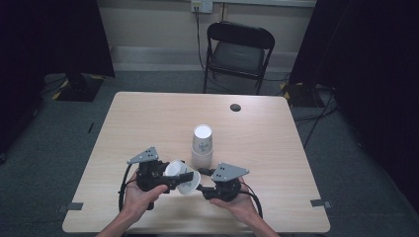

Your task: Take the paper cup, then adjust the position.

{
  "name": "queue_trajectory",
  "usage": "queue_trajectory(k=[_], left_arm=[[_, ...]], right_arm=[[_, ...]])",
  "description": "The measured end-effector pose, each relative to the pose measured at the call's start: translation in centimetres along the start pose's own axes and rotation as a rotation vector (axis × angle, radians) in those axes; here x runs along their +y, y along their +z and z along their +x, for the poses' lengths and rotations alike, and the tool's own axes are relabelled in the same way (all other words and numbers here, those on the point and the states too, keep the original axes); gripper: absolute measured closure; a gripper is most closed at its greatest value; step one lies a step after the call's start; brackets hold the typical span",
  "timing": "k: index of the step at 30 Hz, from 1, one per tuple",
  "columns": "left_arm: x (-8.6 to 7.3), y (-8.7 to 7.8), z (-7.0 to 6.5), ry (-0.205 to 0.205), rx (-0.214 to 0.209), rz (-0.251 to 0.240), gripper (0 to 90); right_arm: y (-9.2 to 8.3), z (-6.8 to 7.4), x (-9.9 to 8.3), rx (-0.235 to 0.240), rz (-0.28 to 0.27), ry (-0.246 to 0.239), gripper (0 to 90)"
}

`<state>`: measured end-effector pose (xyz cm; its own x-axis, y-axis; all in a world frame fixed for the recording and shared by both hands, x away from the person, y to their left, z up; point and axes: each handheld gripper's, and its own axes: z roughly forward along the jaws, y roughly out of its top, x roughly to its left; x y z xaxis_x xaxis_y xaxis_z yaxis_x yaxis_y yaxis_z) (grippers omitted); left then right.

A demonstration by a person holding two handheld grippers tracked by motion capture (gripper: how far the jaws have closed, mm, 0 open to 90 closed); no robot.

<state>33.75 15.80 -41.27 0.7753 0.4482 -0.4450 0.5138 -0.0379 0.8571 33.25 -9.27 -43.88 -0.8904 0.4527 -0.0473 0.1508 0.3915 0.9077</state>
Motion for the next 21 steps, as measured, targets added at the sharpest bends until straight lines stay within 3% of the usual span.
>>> queue_trajectory(k=[3,6,9,12,14,21], left_arm=[[-0.1,-0.1,0.4,-0.042,-0.023,-0.008,35.0],[-0.2,-0.1,0.4,-0.049,-0.029,0.000,35.1],[-0.5,0.2,0.5,-0.129,-0.091,0.002,35.2],[-0.6,0.4,0.4,-0.126,-0.090,0.011,35.2],[-0.7,0.6,0.4,-0.157,-0.117,0.008,35.2],[-0.9,0.9,0.6,-0.184,-0.147,0.029,35.0]], right_arm=[[0.1,0.1,-0.1,-0.014,-0.026,-0.005,50.1],[0.1,0.3,-0.3,-0.018,-0.032,-0.016,50.9],[0.1,0.4,-0.3,-0.020,-0.047,-0.033,53.3],[-0.2,0.4,-0.3,-0.015,-0.060,-0.043,56.8],[-0.4,0.3,-0.3,-0.013,-0.068,-0.040,59.5],[-0.1,0.5,-0.5,0.003,-0.073,-0.060,63.8]])
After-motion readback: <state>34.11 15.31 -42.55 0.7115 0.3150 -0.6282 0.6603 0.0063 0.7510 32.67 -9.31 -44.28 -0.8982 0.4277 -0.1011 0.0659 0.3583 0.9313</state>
